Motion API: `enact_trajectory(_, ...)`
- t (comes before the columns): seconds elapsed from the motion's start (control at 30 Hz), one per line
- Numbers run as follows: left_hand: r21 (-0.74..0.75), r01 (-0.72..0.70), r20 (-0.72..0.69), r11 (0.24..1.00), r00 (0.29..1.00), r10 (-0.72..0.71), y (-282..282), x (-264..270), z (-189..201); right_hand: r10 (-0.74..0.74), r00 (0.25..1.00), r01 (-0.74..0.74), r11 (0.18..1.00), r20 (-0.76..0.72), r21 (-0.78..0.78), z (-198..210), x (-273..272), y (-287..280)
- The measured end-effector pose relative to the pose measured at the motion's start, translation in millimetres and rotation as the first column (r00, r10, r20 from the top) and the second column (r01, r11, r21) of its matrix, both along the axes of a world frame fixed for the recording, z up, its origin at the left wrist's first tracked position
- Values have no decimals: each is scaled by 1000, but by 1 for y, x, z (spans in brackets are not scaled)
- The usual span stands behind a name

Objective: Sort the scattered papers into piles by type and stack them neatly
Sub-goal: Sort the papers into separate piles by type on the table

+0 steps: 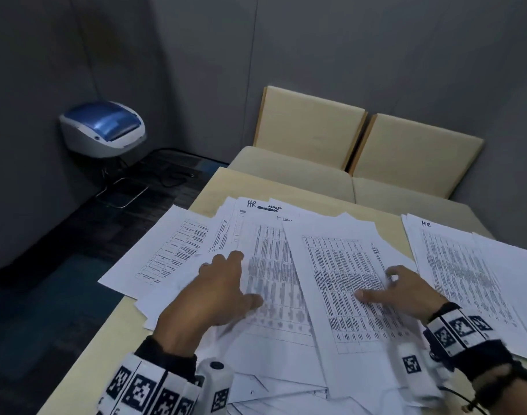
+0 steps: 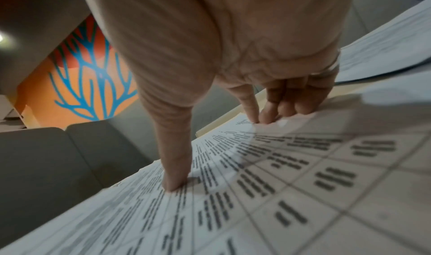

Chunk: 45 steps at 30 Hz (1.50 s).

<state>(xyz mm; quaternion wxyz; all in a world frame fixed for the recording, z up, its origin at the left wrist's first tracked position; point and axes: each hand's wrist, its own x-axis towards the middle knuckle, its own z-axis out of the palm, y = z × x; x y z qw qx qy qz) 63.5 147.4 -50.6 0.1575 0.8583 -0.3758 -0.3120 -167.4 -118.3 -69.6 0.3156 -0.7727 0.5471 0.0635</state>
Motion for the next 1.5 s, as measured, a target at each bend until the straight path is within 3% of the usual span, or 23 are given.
enact_trajectory(0.13, -202, -79, -89, 976, 994, 62, -10, -14, 3, -5, 999, 7, 999, 49, -47, -9, -4, 4)
enact_trajectory(0.3, -245, -81, -241, 966, 970, 21, -23, -48, 1, 50, 968, -61, 997, 247, 36, -11, -5, 10)
enact_trajectory(0.47, -305, -56, -148, 951, 989, 11, -33, -74, -8, 55, 921, -113, 985, 387, 130, -11, -10, 18)
enact_trajectory(0.57, -376, -59, -29, 925, 998, 52, -35, -82, -9, 45, 893, -88, 993, 448, 75, -9, -13, 22)
enact_trajectory(0.67, -474, -72, -29, 877, 997, 66, -37, -88, 0, -8, 889, 6, 1000, 457, 6, -8, -17, 21)
enact_trajectory(0.73, -563, -108, -111, 819, 992, 55, -37, -92, 8, -107, 845, 90, 994, 523, 58, -9, -20, 15)
enact_trajectory(0.8, -663, -139, -171, 736, 985, 33, -36, -100, 16, -243, 763, 126, 965, 599, 230, -11, -25, 6)
enact_trajectory(0.9, -720, -155, -262, 676, 963, -59, -35, -111, 26, -433, 625, 43, 850, 649, 525, -9, -46, -10)
enact_trajectory(0.97, -689, -112, -335, 716, 925, -178, -33, -110, 32, -501, 543, 16, 809, 674, 588, -14, -65, -20)
enact_trajectory(1.03, -587, 7, -336, 809, 908, -252, -27, -93, 35, -523, 519, 43, 806, 676, 591, -11, -75, -26)
enact_trajectory(1.13, -194, 176, -97, 965, 975, -198, -10, -43, 26, -551, 546, 77, 783, 631, 617, 4, -71, -23)
enact_trajectory(1.2, 119, 103, 108, 987, 987, -116, 3, -9, 18, -512, 590, 113, 818, 625, 564, 5, -73, -28)
enact_trajectory(1.23, 204, 40, 162, 978, 984, -74, 9, 4, 14, -470, 637, 151, 853, 611, 499, 3, -74, -32)
enact_trajectory(1.3, 218, -41, 158, 975, 987, 6, 16, 24, 7, -343, 760, 195, 930, 552, 310, 0, -73, -37)
enact_trajectory(1.37, 183, -56, 114, 981, 993, 35, 20, 32, 4, -191, 863, 145, 980, 468, 133, 4, -64, -29)
enact_trajectory(1.5, 218, -3, 117, 976, 993, -23, 14, 25, 2, -78, 925, 83, 997, 371, 1, 8, -46, -20)
